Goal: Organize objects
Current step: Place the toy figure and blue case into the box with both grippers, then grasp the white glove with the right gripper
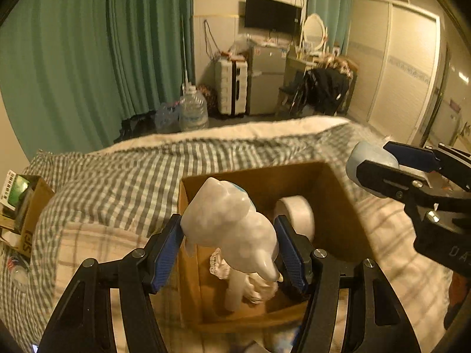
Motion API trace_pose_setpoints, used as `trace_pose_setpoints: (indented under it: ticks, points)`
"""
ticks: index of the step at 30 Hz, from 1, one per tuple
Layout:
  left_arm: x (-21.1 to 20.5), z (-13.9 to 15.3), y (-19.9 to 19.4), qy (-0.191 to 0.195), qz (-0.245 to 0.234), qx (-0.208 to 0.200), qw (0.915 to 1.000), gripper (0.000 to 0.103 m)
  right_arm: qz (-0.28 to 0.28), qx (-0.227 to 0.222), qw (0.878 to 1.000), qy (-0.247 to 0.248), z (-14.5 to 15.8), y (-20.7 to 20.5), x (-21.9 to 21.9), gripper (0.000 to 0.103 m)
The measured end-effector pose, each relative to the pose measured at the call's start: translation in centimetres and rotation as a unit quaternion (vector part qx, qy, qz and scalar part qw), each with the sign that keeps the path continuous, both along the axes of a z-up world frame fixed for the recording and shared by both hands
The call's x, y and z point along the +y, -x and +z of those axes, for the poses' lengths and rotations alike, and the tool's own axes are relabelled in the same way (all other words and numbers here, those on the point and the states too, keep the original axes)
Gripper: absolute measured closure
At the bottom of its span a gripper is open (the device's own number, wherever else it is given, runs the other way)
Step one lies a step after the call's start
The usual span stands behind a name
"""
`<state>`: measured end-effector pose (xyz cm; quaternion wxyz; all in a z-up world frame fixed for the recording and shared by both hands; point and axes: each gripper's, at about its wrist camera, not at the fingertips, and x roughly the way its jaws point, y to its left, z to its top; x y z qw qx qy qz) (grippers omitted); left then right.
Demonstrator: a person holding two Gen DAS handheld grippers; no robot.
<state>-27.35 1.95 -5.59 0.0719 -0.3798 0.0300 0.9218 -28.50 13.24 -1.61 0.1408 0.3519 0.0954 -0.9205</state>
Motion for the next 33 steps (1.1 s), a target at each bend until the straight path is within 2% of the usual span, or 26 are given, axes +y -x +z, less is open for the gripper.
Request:
trace_pose_setpoints:
  ticks: [6, 12, 13, 14, 15, 17, 19, 22, 27, 29, 33]
  points:
    - [-0.4, -3.6, 2.3, 0.008, 0.003, -0.026, 0.9996, 0.038, -0.002, -0.036, 0.999, -0.006, -5.2, 2.7, 0.6, 0.052]
    - [-0.2, -4.5, 2.4, -0.002, -0.006, -0.026, 0.9996, 0.036, -0.001, -0.039, 0.999, 0.025, -6.1, 3.1, 1.6, 0.051]
    - [0.0, -4.3, 2.1, -0.001, -0.007, -0.025, 0.9997, 0.032, -0.001, -0.034, 0.999, 0.031, -5.8, 2.7, 1.6, 0.048]
    - [0.0, -4.2, 2.0, 0.002, -0.007, -0.024, 0.9997, 0.023, -0.004, -0.029, 0.999, 0.037, -5.2, 2.4, 1.9, 0.039]
    - [0.2, -3.5, 1.3, 0.009, -0.006, -0.021, 0.9997, 0.019, -0.011, -0.023, 0.999, 0.041, -4.6, 2.0, 2.4, 0.035]
    - [0.3, -2.7, 0.0, 0.020, -0.002, -0.011, 0.9997, 0.010, -0.023, -0.009, 0.998, 0.050, -2.9, 0.8, 3.2, 0.033]
    - [0.2, -1.5, -1.5, 0.026, 0.003, -0.005, 0.9996, 0.009, -0.033, 0.005, 0.998, 0.056, -0.7, -0.8, 4.0, 0.030]
    - [-0.4, 0.4, -4.2, 0.016, 0.000, 0.002, 0.9999, 0.009, -0.038, 0.026, 0.998, 0.040, 2.4, -3.6, 4.7, 0.026]
    - [-1.3, 4.5, -8.4, 0.006, 0.013, 0.031, 0.9994, 0.002, -0.046, 0.065, 0.997, 0.019, 7.3, -9.5, 5.4, 0.021]
    - [-1.6, 6.3, -9.8, -0.004, 0.008, 0.043, 0.9990, 0.002, -0.043, 0.070, 0.996, 0.016, 8.6, -11.5, 5.4, 0.020]
    - [-1.8, 9.2, -13.0, 0.009, 0.007, 0.072, 0.9973, 0.000, -0.041, 0.095, 0.995, 0.005, 10.5, -15.7, 4.9, 0.019]
